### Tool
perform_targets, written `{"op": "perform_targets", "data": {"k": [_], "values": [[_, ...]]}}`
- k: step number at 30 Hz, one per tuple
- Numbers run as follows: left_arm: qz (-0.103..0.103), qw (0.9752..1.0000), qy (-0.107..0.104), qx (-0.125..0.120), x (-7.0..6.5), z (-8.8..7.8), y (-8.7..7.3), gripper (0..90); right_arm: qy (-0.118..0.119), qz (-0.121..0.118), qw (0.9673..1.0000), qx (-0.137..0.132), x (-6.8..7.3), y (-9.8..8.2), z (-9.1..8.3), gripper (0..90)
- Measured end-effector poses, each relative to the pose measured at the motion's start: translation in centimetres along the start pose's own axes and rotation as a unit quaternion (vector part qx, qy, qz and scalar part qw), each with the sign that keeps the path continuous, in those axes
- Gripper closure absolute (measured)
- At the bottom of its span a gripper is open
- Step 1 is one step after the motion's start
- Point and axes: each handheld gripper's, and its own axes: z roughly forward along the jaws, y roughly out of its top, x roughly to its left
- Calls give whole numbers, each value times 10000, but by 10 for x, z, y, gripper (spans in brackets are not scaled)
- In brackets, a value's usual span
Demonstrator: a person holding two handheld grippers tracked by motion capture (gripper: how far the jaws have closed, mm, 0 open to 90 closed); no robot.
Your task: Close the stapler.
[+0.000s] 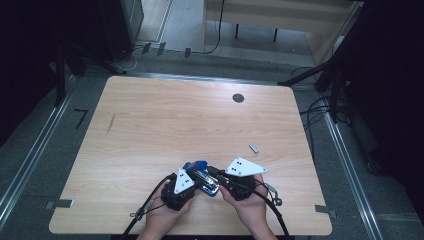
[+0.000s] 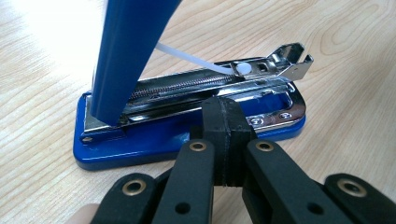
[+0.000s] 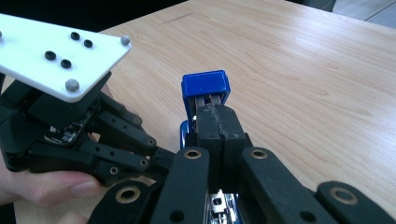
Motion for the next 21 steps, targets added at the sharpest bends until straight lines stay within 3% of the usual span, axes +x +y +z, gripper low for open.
{"op": "perform_targets", "data": {"k": [21], "values": [[23,10000,2,10,0,0,0,900,-8,-60,10000,6,2,11,6,900]]}}
